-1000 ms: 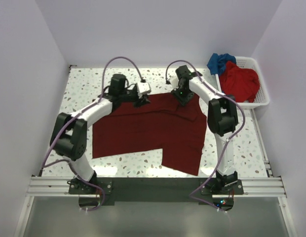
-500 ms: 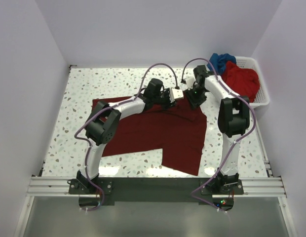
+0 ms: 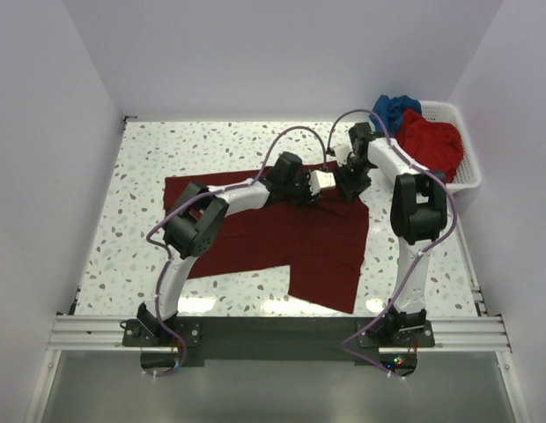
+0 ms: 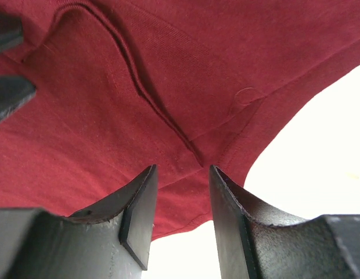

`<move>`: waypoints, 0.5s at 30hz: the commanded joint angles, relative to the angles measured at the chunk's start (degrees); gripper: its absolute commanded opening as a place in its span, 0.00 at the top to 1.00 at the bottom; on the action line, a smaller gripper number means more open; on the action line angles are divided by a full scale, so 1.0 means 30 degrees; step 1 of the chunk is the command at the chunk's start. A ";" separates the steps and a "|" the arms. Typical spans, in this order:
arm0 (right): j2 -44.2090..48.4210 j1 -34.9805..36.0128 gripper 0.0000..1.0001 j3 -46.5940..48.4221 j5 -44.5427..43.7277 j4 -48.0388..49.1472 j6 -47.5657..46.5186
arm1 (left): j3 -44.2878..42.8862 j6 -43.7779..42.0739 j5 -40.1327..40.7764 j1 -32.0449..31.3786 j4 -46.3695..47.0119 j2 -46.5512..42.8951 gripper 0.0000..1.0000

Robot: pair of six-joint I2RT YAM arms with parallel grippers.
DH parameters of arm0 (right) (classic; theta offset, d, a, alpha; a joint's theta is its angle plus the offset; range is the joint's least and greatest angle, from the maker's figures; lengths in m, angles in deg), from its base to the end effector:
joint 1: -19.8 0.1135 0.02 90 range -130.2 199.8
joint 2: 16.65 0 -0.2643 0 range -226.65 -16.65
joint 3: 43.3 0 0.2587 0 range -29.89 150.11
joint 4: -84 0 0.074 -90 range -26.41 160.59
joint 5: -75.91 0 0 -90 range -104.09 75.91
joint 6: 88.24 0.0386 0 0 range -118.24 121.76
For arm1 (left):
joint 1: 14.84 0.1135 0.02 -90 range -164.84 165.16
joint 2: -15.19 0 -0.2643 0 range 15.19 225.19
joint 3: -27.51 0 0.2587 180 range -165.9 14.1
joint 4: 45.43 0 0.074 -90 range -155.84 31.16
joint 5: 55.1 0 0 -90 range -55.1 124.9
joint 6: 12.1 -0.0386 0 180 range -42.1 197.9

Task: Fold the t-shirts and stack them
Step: Fold the tshirt

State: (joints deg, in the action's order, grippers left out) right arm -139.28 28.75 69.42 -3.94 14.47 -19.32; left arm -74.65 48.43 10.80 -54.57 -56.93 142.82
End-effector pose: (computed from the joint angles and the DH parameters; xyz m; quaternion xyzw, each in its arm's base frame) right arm 0.4315 0.0748 0.1815 -0.2648 0.9559 0.0779 0.1005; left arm 0.3762 -0.3331 0.1459 0.5736 0.6674 -0.2251 0.4181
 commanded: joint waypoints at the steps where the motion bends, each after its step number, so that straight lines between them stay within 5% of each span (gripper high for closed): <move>1: -0.0256 0.0005 0.55 -0.0376 0.0337 0.0219 -0.0151 | -0.1030 0.0449 0.0678 0.0087 -0.0285 0.0433 0.57; 15: -0.0637 0.0004 0.53 -0.0612 -0.0425 0.0367 -0.0151 | -0.1412 0.0947 0.0972 0.0088 -0.0258 0.0377 0.70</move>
State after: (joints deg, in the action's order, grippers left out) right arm -140.61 28.75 66.82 -4.51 15.45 -19.45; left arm -77.32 49.98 13.71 -54.55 -59.00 144.96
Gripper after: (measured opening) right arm 0.466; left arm 0.312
